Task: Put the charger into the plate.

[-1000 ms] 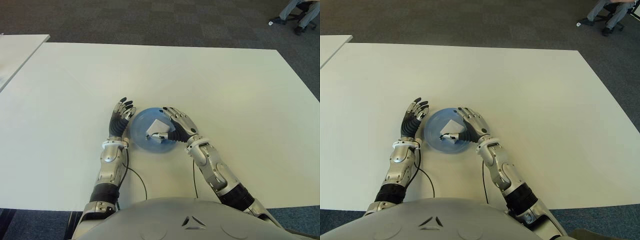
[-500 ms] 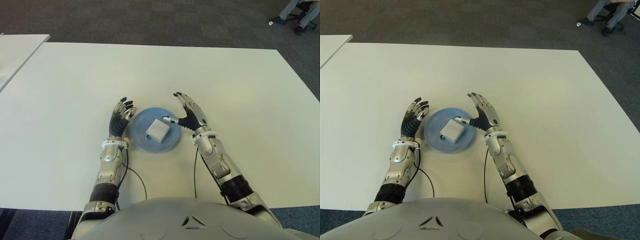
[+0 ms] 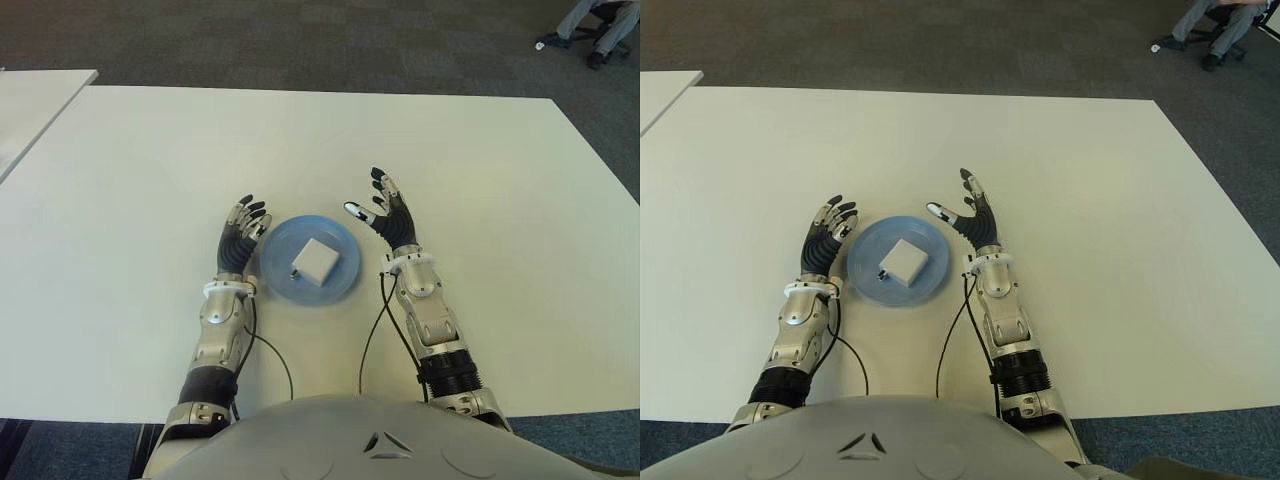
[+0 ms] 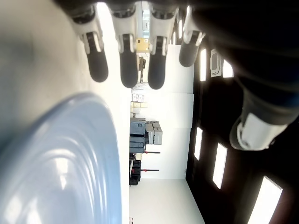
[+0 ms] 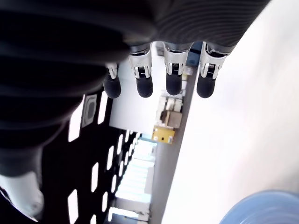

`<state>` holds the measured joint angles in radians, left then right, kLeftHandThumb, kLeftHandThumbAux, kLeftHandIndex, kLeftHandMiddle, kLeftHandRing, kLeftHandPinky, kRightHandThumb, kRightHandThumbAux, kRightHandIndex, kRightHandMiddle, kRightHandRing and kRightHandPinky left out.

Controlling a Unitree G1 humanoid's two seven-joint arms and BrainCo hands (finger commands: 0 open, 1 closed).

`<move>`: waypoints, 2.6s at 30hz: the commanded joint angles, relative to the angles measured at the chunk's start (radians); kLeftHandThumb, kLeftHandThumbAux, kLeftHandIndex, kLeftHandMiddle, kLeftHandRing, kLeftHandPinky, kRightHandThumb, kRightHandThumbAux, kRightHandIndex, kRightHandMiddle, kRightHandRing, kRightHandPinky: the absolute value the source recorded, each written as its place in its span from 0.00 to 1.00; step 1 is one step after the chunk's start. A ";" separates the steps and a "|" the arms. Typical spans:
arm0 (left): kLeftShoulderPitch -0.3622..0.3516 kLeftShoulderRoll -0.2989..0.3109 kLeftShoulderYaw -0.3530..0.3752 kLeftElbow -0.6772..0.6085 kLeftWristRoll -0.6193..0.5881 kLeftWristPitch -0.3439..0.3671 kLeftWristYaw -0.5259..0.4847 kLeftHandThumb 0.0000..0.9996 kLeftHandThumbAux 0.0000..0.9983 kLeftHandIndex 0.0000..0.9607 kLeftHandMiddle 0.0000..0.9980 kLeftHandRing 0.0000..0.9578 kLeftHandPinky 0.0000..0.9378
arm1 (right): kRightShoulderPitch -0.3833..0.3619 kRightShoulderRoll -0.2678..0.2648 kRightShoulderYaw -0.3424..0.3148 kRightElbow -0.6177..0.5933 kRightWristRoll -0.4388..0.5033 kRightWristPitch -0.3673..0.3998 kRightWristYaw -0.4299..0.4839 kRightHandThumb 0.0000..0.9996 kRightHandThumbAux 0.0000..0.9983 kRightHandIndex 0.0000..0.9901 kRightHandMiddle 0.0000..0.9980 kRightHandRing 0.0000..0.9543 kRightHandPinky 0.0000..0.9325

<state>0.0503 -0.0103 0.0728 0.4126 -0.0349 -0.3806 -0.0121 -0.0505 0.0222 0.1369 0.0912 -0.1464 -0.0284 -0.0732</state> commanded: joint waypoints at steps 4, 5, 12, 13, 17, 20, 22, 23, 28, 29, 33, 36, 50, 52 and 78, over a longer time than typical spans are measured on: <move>0.011 0.009 0.010 0.045 0.009 0.024 0.011 0.00 0.57 0.14 0.22 0.23 0.23 | 0.004 0.021 -0.038 0.046 0.071 0.015 0.030 0.11 0.77 0.00 0.00 0.00 0.00; 0.008 0.012 0.011 0.052 0.009 0.021 0.009 0.00 0.57 0.14 0.22 0.23 0.23 | 0.001 0.022 -0.041 0.056 0.075 0.008 0.035 0.10 0.77 0.00 0.00 0.00 0.00; -0.005 0.021 0.012 0.083 0.007 0.006 0.003 0.00 0.57 0.14 0.22 0.23 0.23 | -0.020 0.029 -0.059 0.113 0.104 -0.038 0.061 0.03 0.83 0.00 0.00 0.00 0.00; -0.006 0.021 0.013 0.085 0.006 0.006 0.004 0.00 0.57 0.14 0.22 0.23 0.23 | -0.024 0.029 -0.063 0.123 0.108 -0.047 0.065 0.03 0.83 0.00 0.00 0.00 0.00; -0.010 0.023 0.015 0.091 0.004 0.004 0.006 0.00 0.57 0.14 0.22 0.23 0.23 | -0.034 0.029 -0.072 0.151 0.116 -0.071 0.073 0.01 0.82 0.00 0.00 0.00 0.00; -0.013 0.024 0.017 0.095 0.005 0.003 0.007 0.00 0.56 0.14 0.22 0.23 0.23 | -0.042 0.028 -0.079 0.174 0.118 -0.088 0.076 0.00 0.81 0.00 0.00 0.00 0.00; -0.013 0.023 0.017 0.096 0.008 0.001 0.011 0.00 0.56 0.14 0.22 0.23 0.23 | -0.044 0.026 -0.086 0.195 0.123 -0.102 0.082 0.00 0.81 0.00 0.00 0.00 0.00; -0.013 0.023 0.018 0.097 0.009 0.001 0.012 0.00 0.55 0.14 0.22 0.23 0.23 | -0.045 0.026 -0.088 0.204 0.125 -0.108 0.084 0.00 0.81 0.00 0.00 0.00 0.00; -0.017 0.026 0.021 0.102 0.010 0.002 0.009 0.00 0.55 0.14 0.22 0.23 0.23 | -0.053 0.031 -0.096 0.239 0.135 -0.129 0.092 0.00 0.81 0.00 0.00 0.00 0.01; -0.018 0.026 0.022 0.102 0.010 0.003 0.009 0.00 0.55 0.14 0.22 0.23 0.23 | -0.054 0.031 -0.097 0.243 0.137 -0.132 0.094 0.00 0.82 0.00 0.00 0.00 0.01; -0.019 0.025 0.024 0.104 0.011 0.003 0.009 0.00 0.55 0.14 0.22 0.23 0.23 | -0.057 0.032 -0.101 0.259 0.145 -0.141 0.105 0.00 0.82 0.00 0.00 0.00 0.02; -0.022 0.026 0.026 0.108 0.013 0.001 0.012 0.00 0.55 0.13 0.22 0.22 0.22 | -0.060 0.034 -0.103 0.270 0.146 -0.141 0.109 0.00 0.82 0.01 0.00 0.00 0.02; -0.028 0.029 0.031 0.121 0.014 -0.008 0.010 0.00 0.55 0.13 0.23 0.24 0.24 | -0.074 0.038 -0.105 0.320 0.149 -0.156 0.122 0.00 0.78 0.02 0.02 0.00 0.05; -0.029 0.030 0.031 0.122 0.015 -0.008 0.010 0.00 0.55 0.13 0.22 0.24 0.24 | -0.075 0.037 -0.105 0.326 0.148 -0.160 0.125 0.00 0.77 0.02 0.02 0.01 0.05; -0.044 0.028 0.037 0.154 0.004 -0.030 0.010 0.00 0.56 0.13 0.22 0.24 0.24 | -0.109 0.013 -0.111 0.436 0.131 -0.229 0.131 0.00 0.70 0.10 0.09 0.07 0.09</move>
<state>-0.0189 0.0219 0.1050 0.5241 -0.0283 -0.4432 -0.0122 -0.1585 0.0415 0.0316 0.5010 -0.0136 -0.2598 0.0607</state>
